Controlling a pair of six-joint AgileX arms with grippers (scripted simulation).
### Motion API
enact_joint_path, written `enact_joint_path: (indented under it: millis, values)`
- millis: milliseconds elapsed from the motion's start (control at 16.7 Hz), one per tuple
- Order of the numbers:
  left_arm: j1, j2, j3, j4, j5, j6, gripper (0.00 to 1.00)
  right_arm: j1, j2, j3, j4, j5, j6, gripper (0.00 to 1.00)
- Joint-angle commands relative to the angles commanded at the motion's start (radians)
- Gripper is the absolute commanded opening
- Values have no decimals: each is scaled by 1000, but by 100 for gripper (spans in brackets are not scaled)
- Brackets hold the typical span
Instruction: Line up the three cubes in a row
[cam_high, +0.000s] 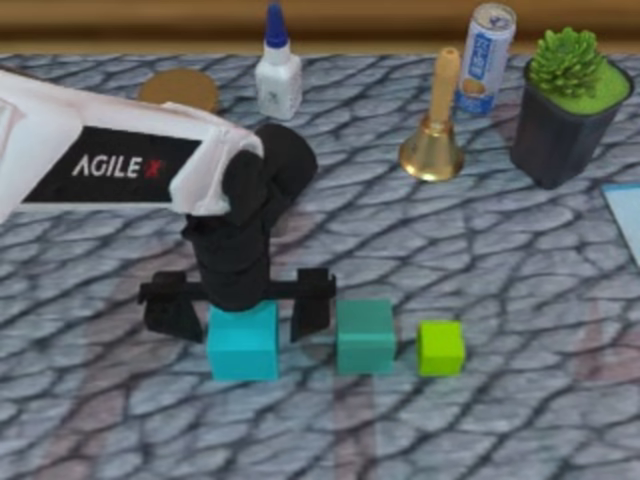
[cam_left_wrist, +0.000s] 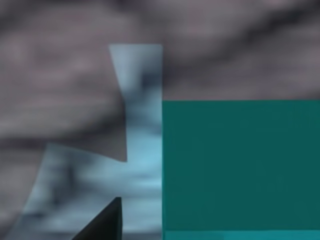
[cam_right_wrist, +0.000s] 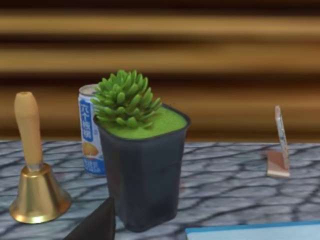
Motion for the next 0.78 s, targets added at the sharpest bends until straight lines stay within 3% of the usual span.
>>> enact_joint_path:
  millis: [300, 780]
  values:
    - [1, -7, 14, -17, -1, 0, 100, 0, 0, 0, 0, 0, 0, 100]
    - [20, -110, 141, -251, -1, -3, 100, 0, 0, 0, 0, 0, 0, 100]
